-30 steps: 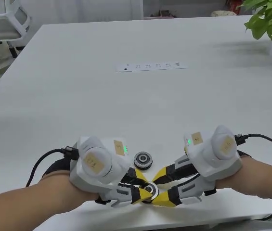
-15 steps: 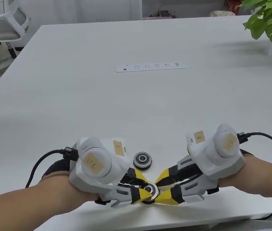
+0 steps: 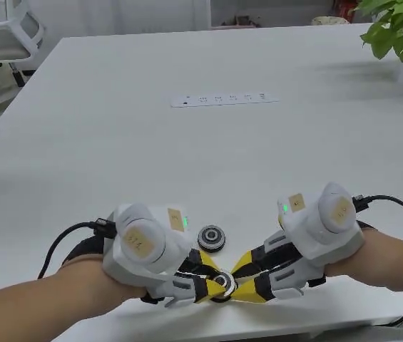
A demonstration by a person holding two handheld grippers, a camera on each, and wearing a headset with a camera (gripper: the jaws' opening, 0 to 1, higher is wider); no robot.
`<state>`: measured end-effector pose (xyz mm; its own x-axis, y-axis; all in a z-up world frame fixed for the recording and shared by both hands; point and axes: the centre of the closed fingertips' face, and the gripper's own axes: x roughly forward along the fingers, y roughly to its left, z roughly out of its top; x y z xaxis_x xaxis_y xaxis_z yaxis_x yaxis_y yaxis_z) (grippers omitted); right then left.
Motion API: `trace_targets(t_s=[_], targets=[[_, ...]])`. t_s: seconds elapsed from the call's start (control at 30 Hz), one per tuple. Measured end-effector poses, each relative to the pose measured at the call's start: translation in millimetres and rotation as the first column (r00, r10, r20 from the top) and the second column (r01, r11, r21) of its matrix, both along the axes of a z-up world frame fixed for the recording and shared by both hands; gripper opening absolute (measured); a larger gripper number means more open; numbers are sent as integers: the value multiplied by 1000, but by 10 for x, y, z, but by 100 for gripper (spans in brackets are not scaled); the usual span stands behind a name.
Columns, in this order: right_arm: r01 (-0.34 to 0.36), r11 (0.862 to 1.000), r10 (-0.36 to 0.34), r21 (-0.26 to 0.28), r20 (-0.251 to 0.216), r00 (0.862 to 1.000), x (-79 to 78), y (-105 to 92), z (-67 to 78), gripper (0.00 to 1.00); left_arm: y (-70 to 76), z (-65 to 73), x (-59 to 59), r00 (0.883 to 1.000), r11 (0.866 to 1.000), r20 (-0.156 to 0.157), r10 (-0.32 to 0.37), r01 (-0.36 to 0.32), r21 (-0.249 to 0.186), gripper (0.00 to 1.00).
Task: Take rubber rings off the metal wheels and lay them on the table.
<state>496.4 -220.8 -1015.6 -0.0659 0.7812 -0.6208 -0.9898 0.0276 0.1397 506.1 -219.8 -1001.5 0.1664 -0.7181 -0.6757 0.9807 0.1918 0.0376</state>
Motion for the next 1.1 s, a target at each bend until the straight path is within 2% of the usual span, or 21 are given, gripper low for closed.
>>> trace_targets(t_s=[0.57,0.83,1.1], targets=[[16,1000,-17,-6,-25,1000,6,-34,-7,5,4,0,5,1000,1000,-1,2,-2,-1,13],[40,999,-39,0,-58,998,2,-47,-3,0,8,2,7,1000,1000,1,2,-2,0,13],[31,1000,-31,-4,-70,997,-6,-57,-9,2,10,0,8,1000,1000,-1,3,-3,-4,13]])
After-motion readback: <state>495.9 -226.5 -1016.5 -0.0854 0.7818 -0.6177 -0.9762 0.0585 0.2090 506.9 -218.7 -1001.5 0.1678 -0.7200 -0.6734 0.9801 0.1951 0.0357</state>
